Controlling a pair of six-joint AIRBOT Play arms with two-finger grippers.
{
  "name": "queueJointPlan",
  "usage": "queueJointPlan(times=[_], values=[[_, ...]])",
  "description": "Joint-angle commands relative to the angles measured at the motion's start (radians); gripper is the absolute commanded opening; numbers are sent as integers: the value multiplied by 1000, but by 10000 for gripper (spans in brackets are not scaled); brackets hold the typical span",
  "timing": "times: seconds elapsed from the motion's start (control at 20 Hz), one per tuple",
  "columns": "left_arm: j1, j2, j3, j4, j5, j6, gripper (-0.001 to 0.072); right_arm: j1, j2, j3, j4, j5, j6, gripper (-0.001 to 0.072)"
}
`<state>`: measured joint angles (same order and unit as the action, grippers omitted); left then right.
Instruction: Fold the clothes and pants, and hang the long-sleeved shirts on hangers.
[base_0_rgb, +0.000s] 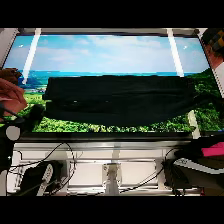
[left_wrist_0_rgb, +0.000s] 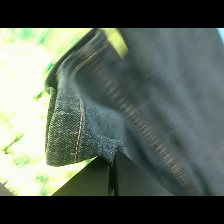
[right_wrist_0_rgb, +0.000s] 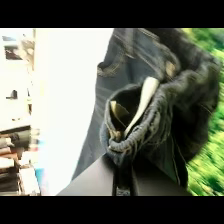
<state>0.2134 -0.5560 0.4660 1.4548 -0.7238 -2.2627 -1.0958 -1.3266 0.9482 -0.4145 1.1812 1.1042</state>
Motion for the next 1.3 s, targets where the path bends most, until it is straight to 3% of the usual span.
queueJointPlan(times=[0.0,0.2,0.35,0.7,0.95,1.25], values=[[1,-9,17,9,137,-54,24,60,53,3,45,-123,70,38],[1,-92,31,11,222,-82,24,192,108,3,47,-309,204,38],[7,-163,67,11,337,-91,23,299,151,3,35,-574,310,38],[11,-495,258,37,362,-90,23,526,109,2,-114,-962,629,37],[-1,-695,428,38,396,-87,24,638,-32,2,-110,-1065,748,37],[-36,-892,580,38,427,-87,23,739,-128,10,-81,-1249,746,37]])
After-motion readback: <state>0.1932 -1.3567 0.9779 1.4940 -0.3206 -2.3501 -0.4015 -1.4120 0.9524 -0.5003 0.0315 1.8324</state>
